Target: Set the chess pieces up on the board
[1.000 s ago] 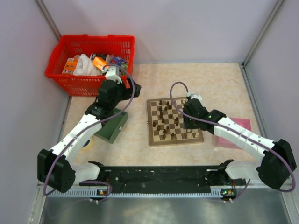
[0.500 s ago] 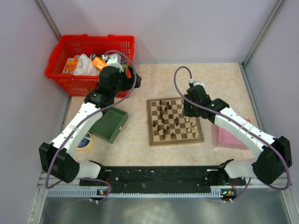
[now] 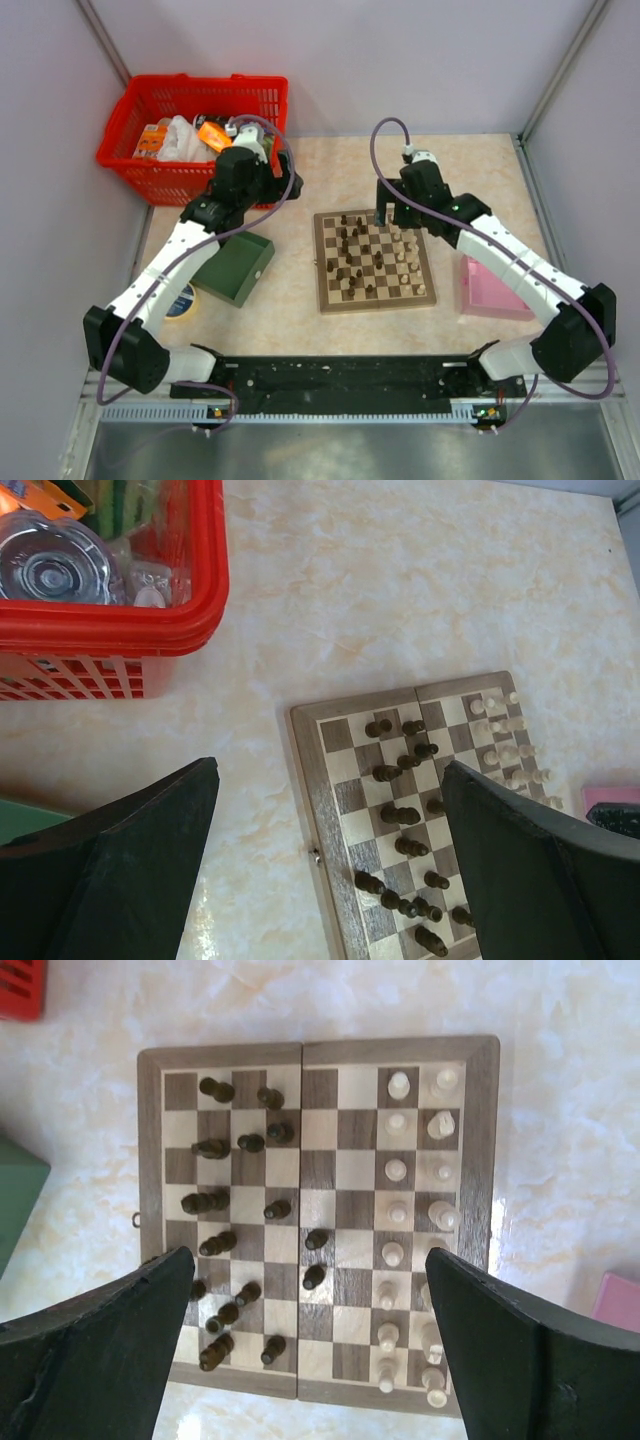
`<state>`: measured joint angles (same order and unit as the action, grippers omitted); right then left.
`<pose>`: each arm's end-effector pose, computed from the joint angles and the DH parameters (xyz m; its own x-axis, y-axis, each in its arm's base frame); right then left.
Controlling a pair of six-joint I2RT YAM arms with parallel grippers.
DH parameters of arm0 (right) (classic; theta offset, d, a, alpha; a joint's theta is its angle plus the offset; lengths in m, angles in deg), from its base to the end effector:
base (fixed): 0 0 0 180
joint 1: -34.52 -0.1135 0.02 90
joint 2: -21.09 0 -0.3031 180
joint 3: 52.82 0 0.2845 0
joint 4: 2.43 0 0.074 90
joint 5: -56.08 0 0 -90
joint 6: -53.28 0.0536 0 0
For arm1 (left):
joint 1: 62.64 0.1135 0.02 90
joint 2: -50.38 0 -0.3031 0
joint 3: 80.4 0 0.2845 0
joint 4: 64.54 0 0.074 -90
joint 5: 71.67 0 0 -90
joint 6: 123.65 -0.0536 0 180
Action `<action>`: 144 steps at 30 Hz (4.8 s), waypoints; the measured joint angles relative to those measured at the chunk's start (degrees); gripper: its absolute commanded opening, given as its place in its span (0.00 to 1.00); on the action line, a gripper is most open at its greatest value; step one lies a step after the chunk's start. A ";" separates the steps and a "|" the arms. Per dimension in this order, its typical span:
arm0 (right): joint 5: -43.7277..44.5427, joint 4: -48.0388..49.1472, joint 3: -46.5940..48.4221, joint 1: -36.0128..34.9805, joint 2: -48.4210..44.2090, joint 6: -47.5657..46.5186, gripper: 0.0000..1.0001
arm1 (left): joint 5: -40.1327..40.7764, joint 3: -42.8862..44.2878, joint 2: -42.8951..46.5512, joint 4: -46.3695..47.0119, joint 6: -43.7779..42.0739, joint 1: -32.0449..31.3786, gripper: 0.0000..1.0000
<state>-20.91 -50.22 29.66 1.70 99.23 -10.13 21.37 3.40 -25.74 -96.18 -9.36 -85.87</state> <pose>0.2864 0.1704 0.3449 -0.6917 0.0728 -0.7185 -0.0907 0.9783 0.1865 0.3189 -0.1338 0.3940 -0.4838 -0.2393 -0.8418 0.1649 0.9197 -0.3563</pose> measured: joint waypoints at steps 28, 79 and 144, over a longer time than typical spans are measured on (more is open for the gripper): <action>-4.98 0.02 0.31 10.56 1.25 1.99 0.93 | -3.02 14.69 -28.52 -4.46 -0.72 -9.40 0.87; -8.85 0.04 0.20 10.60 -0.22 -0.02 0.93 | -5.38 28.04 -47.25 -10.62 1.70 -9.92 0.26; -12.15 0.28 -0.96 10.60 0.76 0.13 0.93 | -0.28 24.13 -35.67 -12.70 2.36 -8.90 0.57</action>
<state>-33.06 -49.94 28.70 12.30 100.00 -10.00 21.09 27.53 -61.41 -108.88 -7.00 -94.76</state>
